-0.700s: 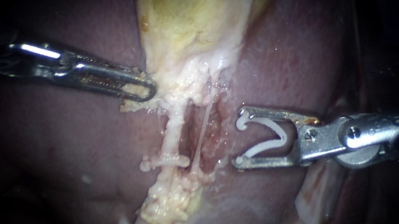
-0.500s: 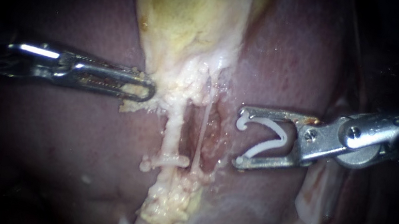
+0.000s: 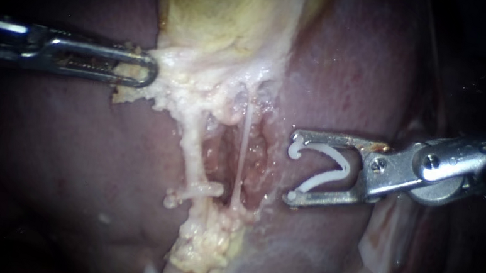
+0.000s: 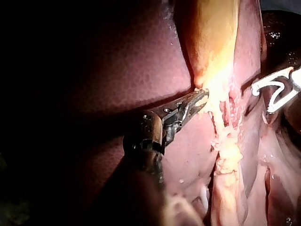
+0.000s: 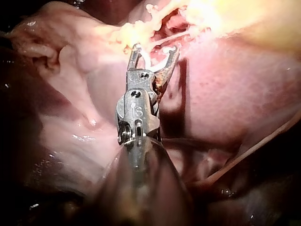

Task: Clipping second clip left tube

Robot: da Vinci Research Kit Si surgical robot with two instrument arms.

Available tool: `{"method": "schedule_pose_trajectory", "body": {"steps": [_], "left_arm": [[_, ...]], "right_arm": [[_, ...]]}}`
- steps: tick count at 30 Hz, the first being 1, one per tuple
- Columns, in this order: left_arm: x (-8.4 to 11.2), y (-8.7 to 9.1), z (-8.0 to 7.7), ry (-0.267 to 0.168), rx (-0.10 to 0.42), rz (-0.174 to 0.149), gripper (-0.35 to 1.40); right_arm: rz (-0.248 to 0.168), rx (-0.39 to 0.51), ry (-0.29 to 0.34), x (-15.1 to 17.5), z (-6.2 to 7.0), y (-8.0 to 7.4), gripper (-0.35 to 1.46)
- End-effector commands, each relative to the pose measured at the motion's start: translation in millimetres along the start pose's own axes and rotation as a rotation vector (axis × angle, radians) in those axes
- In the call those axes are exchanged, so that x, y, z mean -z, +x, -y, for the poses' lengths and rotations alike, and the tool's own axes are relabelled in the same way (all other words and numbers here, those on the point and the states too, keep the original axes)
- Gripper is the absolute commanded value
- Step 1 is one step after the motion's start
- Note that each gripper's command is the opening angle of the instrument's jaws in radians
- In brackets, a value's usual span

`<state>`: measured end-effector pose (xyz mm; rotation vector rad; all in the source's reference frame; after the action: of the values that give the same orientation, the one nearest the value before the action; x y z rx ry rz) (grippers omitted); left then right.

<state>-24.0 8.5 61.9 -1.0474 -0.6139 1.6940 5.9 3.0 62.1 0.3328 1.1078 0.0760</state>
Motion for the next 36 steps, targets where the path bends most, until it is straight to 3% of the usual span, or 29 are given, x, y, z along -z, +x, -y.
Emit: {"method": "schedule_pose_trajectory", "body": {"steps": [1, 11, 21, 30, 36], "left_arm": [[0.4, 0.1, 0.1, 0.006, 0.002, -0.007, -0.35], [1.5, 0.6, 0.1, 0.032, 0.008, -0.039, -0.35], [1.5, 0.5, 0.0, 0.030, 0.006, -0.038, -0.35], [1.6, 0.5, -0.2, 0.029, 0.007, -0.037, -0.35], [1.7, 0.4, -0.5, 0.030, 0.008, -0.038, -0.35]], "right_arm": [[0.000, -0.001, 0.000, 0.0, 0.0, 0.0, 0.50], [0.001, -0.001, -0.004, -0.2, 0.0, 0.1, 0.50], [-0.002, -0.002, 0.004, -1.2, 0.2, 0.9, 0.50], [-0.035, -0.135, 0.020, -4.1, 0.2, 2.5, 0.50], [-0.057, -0.207, 0.051, -6.9, 0.7, 2.3, 0.50]]}}
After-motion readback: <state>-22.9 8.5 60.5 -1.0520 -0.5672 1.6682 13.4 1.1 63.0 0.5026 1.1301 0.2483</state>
